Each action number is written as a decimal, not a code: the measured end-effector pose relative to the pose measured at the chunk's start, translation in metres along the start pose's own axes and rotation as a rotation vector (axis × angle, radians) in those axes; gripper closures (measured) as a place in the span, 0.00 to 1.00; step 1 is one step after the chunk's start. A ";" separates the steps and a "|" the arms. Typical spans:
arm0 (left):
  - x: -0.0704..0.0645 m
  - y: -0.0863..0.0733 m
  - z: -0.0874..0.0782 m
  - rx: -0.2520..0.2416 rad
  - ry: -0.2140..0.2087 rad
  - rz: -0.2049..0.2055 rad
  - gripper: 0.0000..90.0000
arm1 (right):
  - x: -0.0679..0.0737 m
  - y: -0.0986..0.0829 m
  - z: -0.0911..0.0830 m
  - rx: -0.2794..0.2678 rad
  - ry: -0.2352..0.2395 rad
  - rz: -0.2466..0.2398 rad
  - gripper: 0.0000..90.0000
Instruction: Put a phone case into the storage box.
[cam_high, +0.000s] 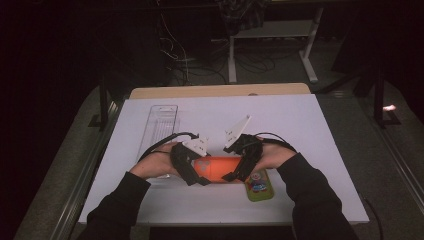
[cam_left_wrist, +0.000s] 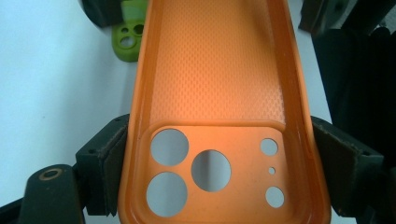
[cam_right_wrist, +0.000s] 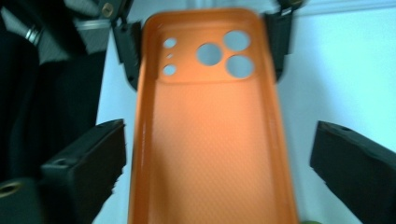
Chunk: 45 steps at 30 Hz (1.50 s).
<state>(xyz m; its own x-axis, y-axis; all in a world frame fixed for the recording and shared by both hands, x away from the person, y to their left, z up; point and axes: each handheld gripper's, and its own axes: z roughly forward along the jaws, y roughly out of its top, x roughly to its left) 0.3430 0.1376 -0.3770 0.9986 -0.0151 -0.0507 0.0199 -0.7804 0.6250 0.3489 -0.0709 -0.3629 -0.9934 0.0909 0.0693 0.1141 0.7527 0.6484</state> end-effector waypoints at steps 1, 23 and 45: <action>0.000 0.000 0.000 -0.003 0.009 -0.018 0.18 | -0.001 -0.001 -0.002 -0.010 -0.012 0.014 0.00; 0.008 -0.007 -0.008 -0.043 0.200 -0.243 0.18 | -0.004 -0.057 -0.050 -0.148 -0.298 0.369 0.00; 0.013 -0.006 -0.009 -0.015 0.304 -0.376 0.18 | 0.021 -0.106 -0.022 -0.244 -0.565 0.575 0.00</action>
<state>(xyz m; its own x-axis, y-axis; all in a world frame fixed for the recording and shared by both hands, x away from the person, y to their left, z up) 0.3560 0.1476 -0.3747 0.8911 0.4515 -0.0465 0.3806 -0.6876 0.6183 0.3156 -0.1633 -0.4138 -0.6204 0.7789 0.0912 0.5325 0.3330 0.7782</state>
